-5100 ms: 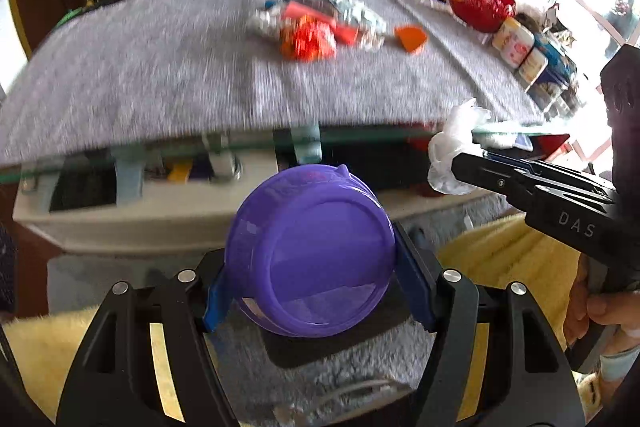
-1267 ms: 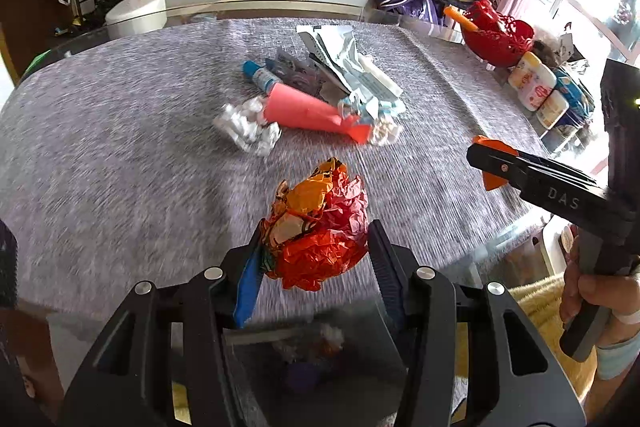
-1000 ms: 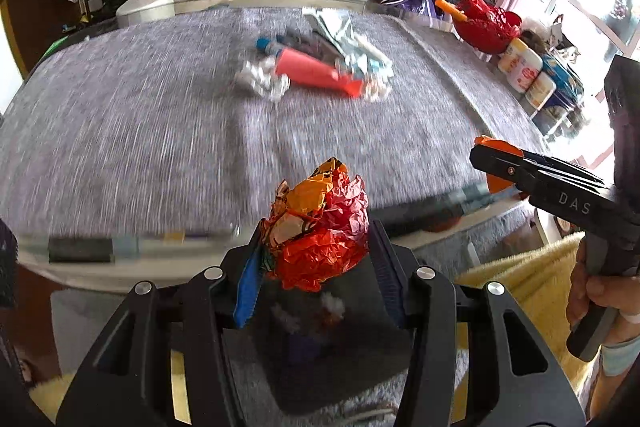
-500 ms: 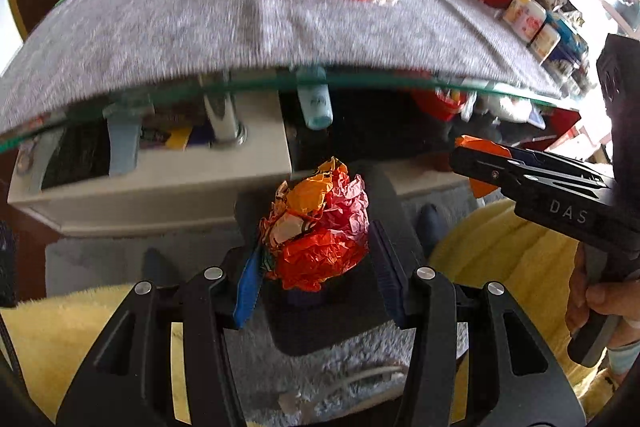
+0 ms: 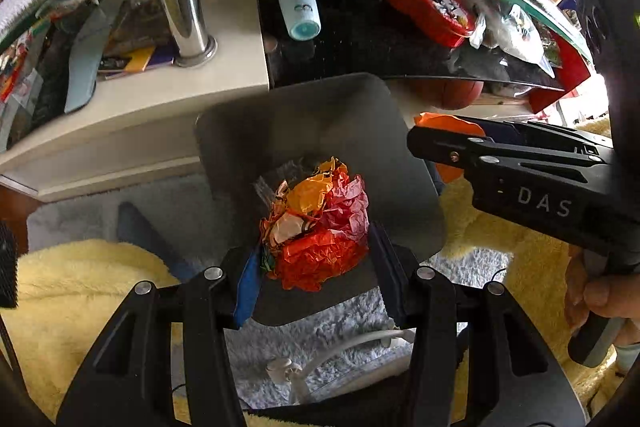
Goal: Collect trash
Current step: 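Lower the wrapper and orange cone into the grey bin and open both tools, then move both tools back over the table toward the pink cone and tissues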
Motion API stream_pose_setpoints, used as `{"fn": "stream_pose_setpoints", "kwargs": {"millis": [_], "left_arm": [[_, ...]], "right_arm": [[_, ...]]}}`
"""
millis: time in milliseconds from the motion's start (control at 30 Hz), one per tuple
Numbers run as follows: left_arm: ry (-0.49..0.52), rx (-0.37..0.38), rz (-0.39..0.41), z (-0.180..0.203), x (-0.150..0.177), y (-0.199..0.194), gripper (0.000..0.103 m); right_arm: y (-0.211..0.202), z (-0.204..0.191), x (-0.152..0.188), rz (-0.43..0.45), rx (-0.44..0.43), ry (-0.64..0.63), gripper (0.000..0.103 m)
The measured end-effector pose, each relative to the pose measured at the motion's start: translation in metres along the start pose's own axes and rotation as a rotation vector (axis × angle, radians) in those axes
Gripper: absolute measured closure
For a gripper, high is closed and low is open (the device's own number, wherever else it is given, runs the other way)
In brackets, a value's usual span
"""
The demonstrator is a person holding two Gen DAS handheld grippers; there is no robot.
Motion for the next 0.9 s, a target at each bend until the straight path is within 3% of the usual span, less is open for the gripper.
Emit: {"fn": "stream_pose_setpoints", "kwargs": {"millis": [167,200,300,400,533,700,900], "left_arm": [[-0.022,0.009,-0.008,-0.005,-0.002,0.003,0.052],[-0.025,0.008,-0.010,-0.005,-0.002,0.004,0.051],[-0.032,0.003,-0.018,-0.009,-0.003,0.005,0.042],[-0.037,-0.001,-0.015,-0.012,-0.004,0.004,0.030],[-0.032,-0.019,-0.003,-0.014,-0.009,0.000,0.023],[-0.029,-0.035,0.023,-0.017,-0.018,-0.011,0.012],[-0.015,-0.045,0.074,-0.017,-0.034,-0.035,0.009]], "right_arm": [[0.003,-0.001,-0.006,-0.006,-0.002,0.008,0.055],[0.003,0.000,-0.006,-0.006,-0.001,0.010,0.050],[0.004,0.001,-0.007,-0.007,-0.001,0.014,0.041],[0.004,0.003,-0.009,-0.005,0.003,0.024,0.040],[-0.002,0.008,-0.013,0.009,0.007,0.039,0.035],[-0.021,0.016,-0.023,0.057,0.016,0.059,0.020],[-0.053,0.026,-0.044,0.136,0.005,0.084,0.016]]}}
Point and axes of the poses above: each gripper's, at about its wrist camera, not at the fingertips, and y roughly the way its jaws point, z to its right, x to its underside, the point moved 5 cm from there along y, roughly the way its jaws point, and after that the axes turned 2 degrees about x, right-handed, at the moved point
